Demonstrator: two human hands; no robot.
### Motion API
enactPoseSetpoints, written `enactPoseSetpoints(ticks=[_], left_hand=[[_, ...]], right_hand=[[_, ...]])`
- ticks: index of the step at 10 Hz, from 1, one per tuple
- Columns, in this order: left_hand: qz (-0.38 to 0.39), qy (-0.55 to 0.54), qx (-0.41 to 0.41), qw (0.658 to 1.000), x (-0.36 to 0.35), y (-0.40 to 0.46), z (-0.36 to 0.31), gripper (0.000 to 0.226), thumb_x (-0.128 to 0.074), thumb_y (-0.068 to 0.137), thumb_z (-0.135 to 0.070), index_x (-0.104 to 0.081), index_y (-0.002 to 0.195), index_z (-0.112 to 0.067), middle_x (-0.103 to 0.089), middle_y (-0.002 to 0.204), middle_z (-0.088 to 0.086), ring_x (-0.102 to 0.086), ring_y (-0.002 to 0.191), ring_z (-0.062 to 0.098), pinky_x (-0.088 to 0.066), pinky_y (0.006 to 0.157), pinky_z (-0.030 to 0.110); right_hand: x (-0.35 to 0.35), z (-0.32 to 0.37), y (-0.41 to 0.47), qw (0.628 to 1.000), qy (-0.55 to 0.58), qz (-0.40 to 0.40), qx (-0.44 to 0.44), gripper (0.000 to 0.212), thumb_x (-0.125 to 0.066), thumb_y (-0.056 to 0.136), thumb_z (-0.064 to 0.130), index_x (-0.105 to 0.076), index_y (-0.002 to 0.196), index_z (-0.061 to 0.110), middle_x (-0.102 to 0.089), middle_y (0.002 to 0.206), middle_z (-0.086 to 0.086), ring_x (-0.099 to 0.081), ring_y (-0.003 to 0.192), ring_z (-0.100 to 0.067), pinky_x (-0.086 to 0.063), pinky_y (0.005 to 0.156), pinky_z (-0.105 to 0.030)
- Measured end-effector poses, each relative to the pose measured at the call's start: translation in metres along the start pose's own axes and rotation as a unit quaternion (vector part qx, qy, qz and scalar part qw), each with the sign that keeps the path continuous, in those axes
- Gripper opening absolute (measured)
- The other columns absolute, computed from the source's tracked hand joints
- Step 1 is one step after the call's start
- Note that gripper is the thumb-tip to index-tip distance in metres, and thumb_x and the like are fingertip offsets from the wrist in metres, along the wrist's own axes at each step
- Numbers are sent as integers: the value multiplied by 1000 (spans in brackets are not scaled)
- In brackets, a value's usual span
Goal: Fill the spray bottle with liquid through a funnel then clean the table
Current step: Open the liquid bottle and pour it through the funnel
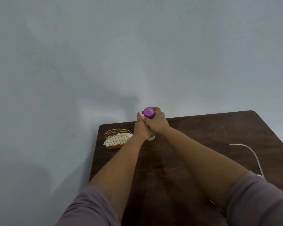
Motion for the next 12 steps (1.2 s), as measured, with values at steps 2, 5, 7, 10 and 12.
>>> enactPoseSetpoints(ticks=[2,5,7,10,12], left_hand=[[-20,53,-37,998,-2,7,2,55,-58,92,-2,-37,143,-9,-53,137,12,-53,125,28,-45,103,34],[-59,41,-50,996,-14,-31,9,58,-64,88,-2,-42,140,-11,-56,133,9,-57,121,25,-48,102,41],[-47,85,-74,993,-28,-93,16,64,-69,85,-12,-39,142,-12,-53,137,11,-52,125,28,-44,105,43],[-54,33,-53,997,-62,-216,33,51,-68,87,-14,-48,134,-16,-60,127,4,-57,117,23,-48,101,42],[-33,-45,-8,998,-83,-265,56,48,-68,74,-31,-55,121,-30,-64,114,-6,-61,108,19,-53,95,49]], right_hand=[[-1,-9,6,1000,-13,-4,7,66,-67,86,36,-34,139,14,-47,133,-12,-51,120,-28,-47,95,-35],[15,-9,-33,998,-44,10,36,64,-69,86,34,-36,138,15,-51,133,-8,-53,118,-23,-44,85,-25],[47,-26,-92,996,-61,43,50,62,-67,86,36,-36,136,15,-53,130,-8,-55,113,-24,-45,83,-26],[74,-62,-197,984,-93,100,118,60,-66,87,36,-35,136,17,-53,131,-5,-55,112,-19,-43,81,-22],[77,-88,-247,981,-94,127,116,62,-66,88,37,-33,138,19,-51,134,-5,-54,115,-21,-45,84,-24]])
Point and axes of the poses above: each hand's wrist, its own y-axis towards the middle knuckle, its own x-axis out of the back of the hand, z = x × y, the point moved 2 cm from there along y, towards the middle knuckle
